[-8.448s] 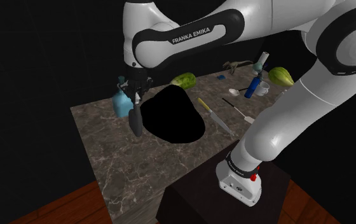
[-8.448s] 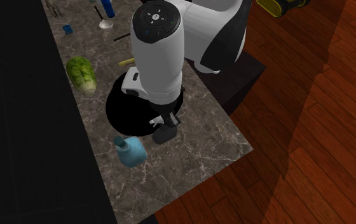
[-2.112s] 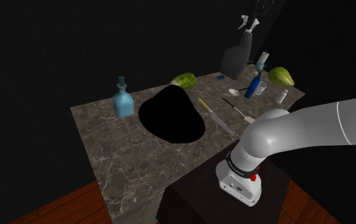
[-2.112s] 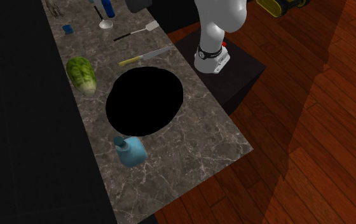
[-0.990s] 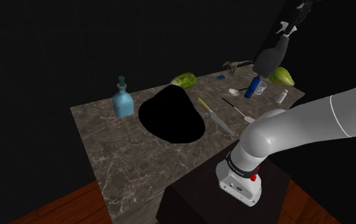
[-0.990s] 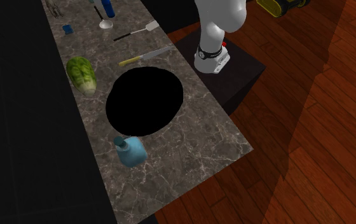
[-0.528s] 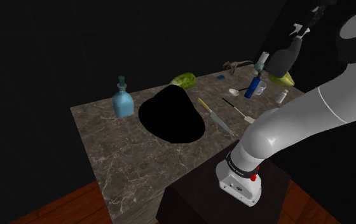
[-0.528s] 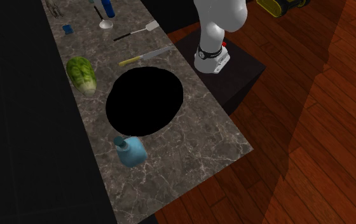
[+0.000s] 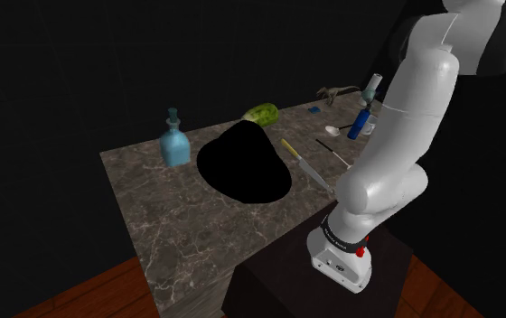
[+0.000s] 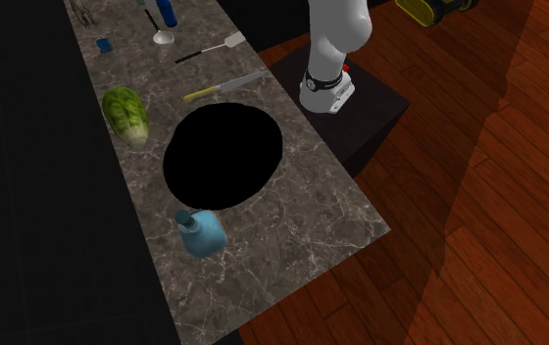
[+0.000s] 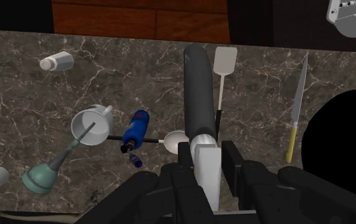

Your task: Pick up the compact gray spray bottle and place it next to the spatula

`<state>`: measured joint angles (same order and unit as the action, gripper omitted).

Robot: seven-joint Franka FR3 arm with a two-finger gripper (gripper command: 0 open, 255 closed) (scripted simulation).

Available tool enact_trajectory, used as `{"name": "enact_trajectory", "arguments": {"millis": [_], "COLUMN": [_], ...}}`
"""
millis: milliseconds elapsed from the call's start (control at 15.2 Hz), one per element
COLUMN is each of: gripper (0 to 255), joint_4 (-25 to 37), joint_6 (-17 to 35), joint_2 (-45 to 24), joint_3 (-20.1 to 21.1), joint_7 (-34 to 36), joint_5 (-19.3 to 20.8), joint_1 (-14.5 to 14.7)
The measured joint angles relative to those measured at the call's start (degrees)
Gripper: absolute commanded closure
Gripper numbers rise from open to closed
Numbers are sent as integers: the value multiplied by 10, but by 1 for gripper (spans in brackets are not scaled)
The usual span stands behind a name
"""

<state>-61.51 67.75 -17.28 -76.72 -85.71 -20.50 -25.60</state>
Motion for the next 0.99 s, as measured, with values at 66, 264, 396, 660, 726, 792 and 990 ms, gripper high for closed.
{"name": "enact_trajectory", "arguments": {"millis": [66,264,396,660,726,792,990], "gripper": [255,255,255,255,255,255,255], "joint_4": [46,89,53,-33,-51,-67,-113], "joint_6": [-19,-31,-8,49,61,73,106], "joint_2": [-39,-79,-71,-42,-37,-33,-17], "joint_3": [30,60,50,20,15,10,-6], "joint_7": [-23,-47,-49,-48,-48,-47,-42], "joint_5": [-42,-84,-71,-35,-29,-24,-6], "joint_1": [-82,-167,-140,-64,-51,-38,3]}}
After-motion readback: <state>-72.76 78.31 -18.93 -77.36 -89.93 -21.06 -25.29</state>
